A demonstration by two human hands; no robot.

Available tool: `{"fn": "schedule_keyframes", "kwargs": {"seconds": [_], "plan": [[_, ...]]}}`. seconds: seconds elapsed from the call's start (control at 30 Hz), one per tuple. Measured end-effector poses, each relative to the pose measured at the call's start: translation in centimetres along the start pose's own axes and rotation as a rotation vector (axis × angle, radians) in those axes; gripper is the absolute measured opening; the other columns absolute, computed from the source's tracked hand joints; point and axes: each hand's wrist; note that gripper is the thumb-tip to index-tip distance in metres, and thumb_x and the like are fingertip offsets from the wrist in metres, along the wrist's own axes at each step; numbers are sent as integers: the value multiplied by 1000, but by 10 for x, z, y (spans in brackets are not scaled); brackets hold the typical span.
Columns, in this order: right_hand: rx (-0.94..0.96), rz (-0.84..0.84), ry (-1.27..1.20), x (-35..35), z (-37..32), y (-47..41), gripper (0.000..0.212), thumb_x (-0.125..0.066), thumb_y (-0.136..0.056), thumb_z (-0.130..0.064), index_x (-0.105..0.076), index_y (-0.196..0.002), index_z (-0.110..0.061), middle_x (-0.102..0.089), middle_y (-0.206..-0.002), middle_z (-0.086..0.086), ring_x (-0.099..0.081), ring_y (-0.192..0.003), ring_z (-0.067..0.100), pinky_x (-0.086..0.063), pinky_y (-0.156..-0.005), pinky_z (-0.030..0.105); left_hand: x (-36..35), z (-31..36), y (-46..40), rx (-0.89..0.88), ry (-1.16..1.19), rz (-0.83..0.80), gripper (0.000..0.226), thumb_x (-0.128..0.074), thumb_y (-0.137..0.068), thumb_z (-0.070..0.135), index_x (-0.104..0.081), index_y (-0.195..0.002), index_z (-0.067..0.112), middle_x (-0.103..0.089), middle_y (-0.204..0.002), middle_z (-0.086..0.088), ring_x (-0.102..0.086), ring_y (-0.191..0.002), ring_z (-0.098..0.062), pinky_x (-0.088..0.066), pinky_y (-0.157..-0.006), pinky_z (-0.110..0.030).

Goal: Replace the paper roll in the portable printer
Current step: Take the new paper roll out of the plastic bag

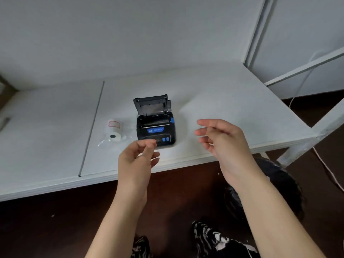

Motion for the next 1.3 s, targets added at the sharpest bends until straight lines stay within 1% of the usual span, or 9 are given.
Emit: {"fn": "schedule_keyframes", "kwargs": {"seconds": [0.3, 0.43, 0.53, 0.63, 0.77, 0.9, 1.0, 1.17, 1.3], "plan": [[15, -138, -6, -92, 4, -17, 39, -40, -90, 4, -70, -85, -20, -71, -82, -2, -58, -59, 5, -50, -60, 14, 62, -14, -36, -58, -11, 275, 11, -57, -89, 7, -66, -89, 15, -58, -78, 6, -62, -73, -16, -54, -83, -33], [15, -178, 35, -119, 18, -28, 38, -40, -88, 5, -68, -84, -19, -69, -81, -2, -56, -63, 10, -46, -59, 18, 67, -11, -64, -44, -1, 334, 14, -59, -87, 8, -63, -96, 18, -59, -96, -4, -60, -72, -15, -53, -81, -34], [37, -200, 127, -132, 32, -36, 36, -41, -89, 3, -68, -85, -20, -70, -82, -4, -57, -62, 7, -47, -61, 18, 70, -14, -83, -61, -154, 375, 28, -62, -86, 16, -56, -112, 22, -49, -120, -4, -60, -74, -13, -50, -68, -20], [26, -243, 174, -139, 38, -44, 35, -42, -91, 1, -68, -86, -23, -71, -88, -4, -60, -58, 4, -47, -57, 15, 79, -21, -93, -141, -359, 372, 42, -62, -86, 18, -50, -125, 26, -37, -124, 1, -53, -75, -4, -41, -59, -6], [-19, -291, 146, -148, 40, -47, 32, -43, -92, 0, -68, -91, -21, -72, -92, -4, -61, -51, 2, -44, -49, 12, 86, -32, -104, -124, -372, 359, 56, -67, -82, 22, -44, -134, 26, -52, -121, 0, -64, -95, -27, -53, -85, -41], [0, -356, 238, -158, 49, -44, 33, -44, -92, -2, -68, -92, -24, -73, -94, -5, -59, -51, 2, -42, -48, 15, 86, -41, -109, -169, -490, 350, 42, -67, -83, 13, -52, -123, 13, -67, -86, -4, -64, -71, -21, -46, -63, -21], [-4, -377, 278, -160, 51, -42, 32, -45, -92, -4, -68, -90, -26, -73, -88, -5, -58, -50, 4, -42, -52, 18, 95, -41, -113, -155, -513, 386, 12, -59, -84, 6, -64, -93, 11, -65, -68, -5, -66, -70, -26, -45, -60, -23], [-35, -403, 336, -164, 50, -39, 28, -47, -93, -7, -68, -87, -25, -73, -87, -3, -57, -47, 4, -41, -47, 15, 112, -34, -112, -246, -583, 471, 11, -55, -86, 5, -63, -80, 10, -63, -77, -5, -57, -69, -23, -38, -57, -21], [-61, -387, 299, -166, 50, -37, 27, -45, -93, -5, -69, -93, -18, -72, -89, -1, -59, -48, 1, -44, -48, 12, 126, -28, -108, -179, -554, 662, 19, -52, -86, 4, -59, -104, 9, -57, -106, -8, -52, -84, -23, -35, -69, -29]]}}
Point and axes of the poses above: each hand's wrist, its own y-axis away from the middle knuckle, its own x-axis out of the back of the hand, z = x × y
